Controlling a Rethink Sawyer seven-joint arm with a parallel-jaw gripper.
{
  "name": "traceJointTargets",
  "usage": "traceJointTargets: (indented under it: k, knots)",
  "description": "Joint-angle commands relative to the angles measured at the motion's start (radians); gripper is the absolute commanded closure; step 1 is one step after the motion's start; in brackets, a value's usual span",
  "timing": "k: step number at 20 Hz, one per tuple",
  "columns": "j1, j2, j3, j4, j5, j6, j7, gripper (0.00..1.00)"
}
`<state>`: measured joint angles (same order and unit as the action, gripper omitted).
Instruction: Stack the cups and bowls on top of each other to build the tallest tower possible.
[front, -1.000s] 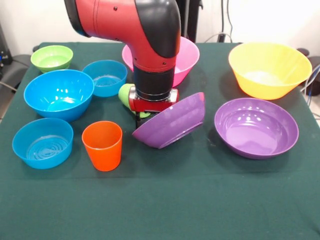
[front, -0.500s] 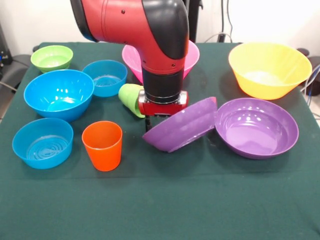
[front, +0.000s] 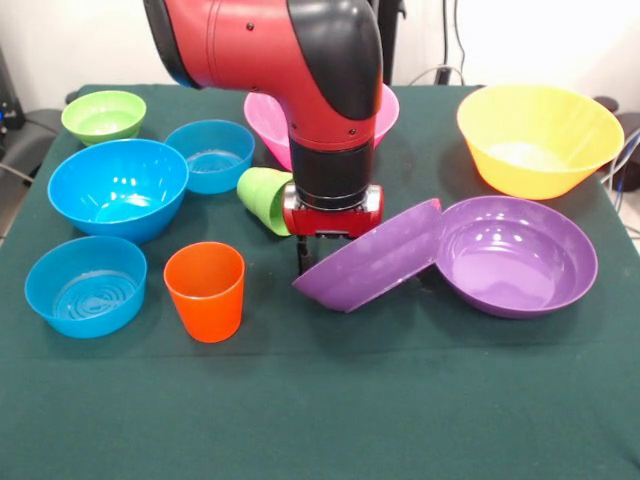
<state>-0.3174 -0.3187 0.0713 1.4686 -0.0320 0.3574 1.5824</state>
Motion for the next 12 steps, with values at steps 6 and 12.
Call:
traceJointTargets:
  k: [6, 12]
  knots:
    - [0.150, 0.052, -0.068, -0.086, -0.055, 0.228, 0.061, 0.00]
    - [0.184, 0.039, -0.124, -0.133, -0.053, 0.325, 0.053, 0.00]
